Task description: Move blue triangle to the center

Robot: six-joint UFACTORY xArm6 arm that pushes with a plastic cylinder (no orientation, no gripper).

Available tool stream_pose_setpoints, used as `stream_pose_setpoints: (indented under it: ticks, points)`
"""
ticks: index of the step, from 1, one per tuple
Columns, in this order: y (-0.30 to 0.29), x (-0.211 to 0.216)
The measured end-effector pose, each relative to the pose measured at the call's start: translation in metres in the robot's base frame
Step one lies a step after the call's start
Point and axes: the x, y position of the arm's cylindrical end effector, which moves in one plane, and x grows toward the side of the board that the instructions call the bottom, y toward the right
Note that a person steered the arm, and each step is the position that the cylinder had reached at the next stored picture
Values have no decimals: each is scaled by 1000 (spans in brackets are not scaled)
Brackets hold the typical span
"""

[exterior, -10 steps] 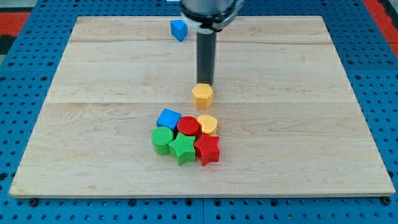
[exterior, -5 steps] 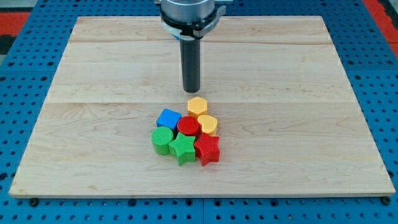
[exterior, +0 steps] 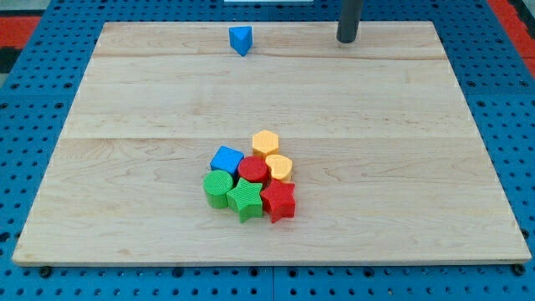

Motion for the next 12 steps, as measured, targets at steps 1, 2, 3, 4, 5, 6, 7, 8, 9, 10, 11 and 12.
stream_pose_setpoints:
  ticks: [1,2,3,4,5,6,7,8,9,10,11,12]
  points:
    - [0,-22]
    - [-4,-33]
    - [-71,-32]
    - [-127,-31]
    - [-156,-32]
    - [-163,-32]
    - [-172,-32]
    - [-198,-32]
    - [-211,-22]
    - [-183,4]
    - [-155,22]
    - [-143,20]
